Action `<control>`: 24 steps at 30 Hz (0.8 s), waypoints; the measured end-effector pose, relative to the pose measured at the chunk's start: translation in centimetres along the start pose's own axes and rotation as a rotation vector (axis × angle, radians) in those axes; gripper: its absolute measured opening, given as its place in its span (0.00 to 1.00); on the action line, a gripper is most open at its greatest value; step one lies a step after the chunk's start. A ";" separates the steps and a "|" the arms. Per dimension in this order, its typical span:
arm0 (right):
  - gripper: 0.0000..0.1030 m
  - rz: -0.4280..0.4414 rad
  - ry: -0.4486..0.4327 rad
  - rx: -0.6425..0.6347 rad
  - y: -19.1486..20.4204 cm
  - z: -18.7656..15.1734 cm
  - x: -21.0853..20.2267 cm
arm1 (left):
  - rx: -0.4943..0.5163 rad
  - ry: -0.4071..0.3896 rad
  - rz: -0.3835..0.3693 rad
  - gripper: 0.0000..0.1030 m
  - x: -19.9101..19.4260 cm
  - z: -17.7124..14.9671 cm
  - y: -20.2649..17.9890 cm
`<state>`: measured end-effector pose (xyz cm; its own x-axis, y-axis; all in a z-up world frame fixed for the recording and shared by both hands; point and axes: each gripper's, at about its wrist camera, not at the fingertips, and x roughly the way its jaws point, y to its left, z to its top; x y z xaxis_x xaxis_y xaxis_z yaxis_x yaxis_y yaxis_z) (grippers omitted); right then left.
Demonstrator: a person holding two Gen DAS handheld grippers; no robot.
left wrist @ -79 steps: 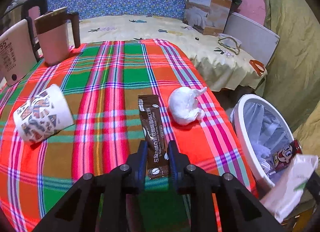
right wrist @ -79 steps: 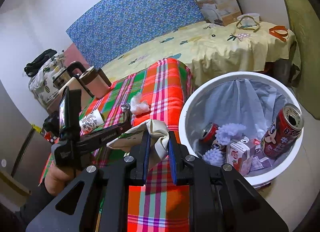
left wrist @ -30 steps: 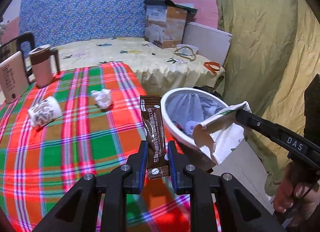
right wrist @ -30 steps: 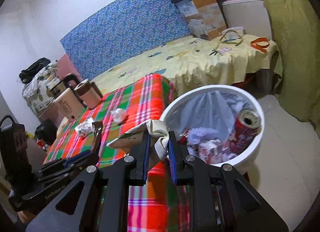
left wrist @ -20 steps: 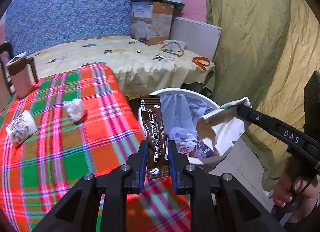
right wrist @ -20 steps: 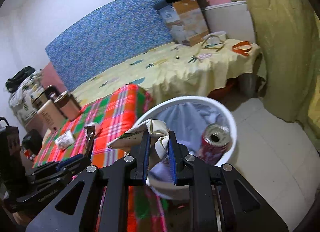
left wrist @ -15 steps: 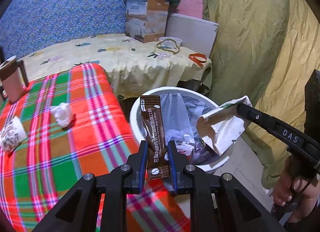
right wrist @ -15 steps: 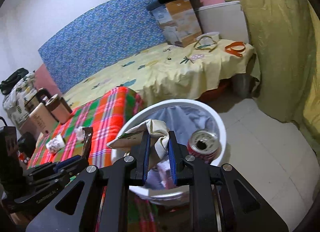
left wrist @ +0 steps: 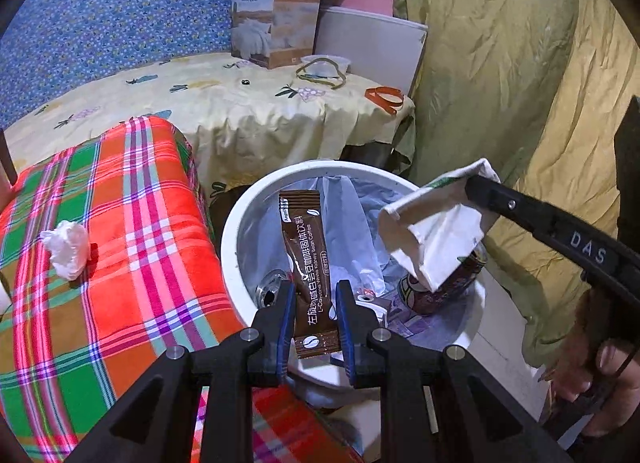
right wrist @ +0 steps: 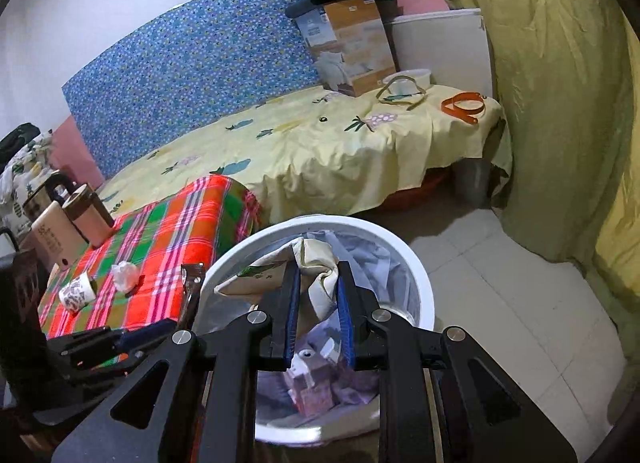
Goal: Collect trash
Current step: 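Carry the sachet and napkin over the white bin and open both grippers, then move both tools back over the plaid cloth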
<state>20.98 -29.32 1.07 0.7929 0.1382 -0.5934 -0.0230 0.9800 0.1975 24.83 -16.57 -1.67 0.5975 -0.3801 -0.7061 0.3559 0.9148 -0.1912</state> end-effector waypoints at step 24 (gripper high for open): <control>0.33 0.057 -0.011 -0.005 0.8 -0.8 -2.6 | -0.061 -0.047 -0.010 0.37 -4.2 -1.9 1.3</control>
<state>18.45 -28.76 2.17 0.7967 0.1920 -0.5730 -0.0713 0.9714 0.2263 21.45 -13.55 -0.26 0.6282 -0.3936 -0.6711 0.3181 0.9171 -0.2401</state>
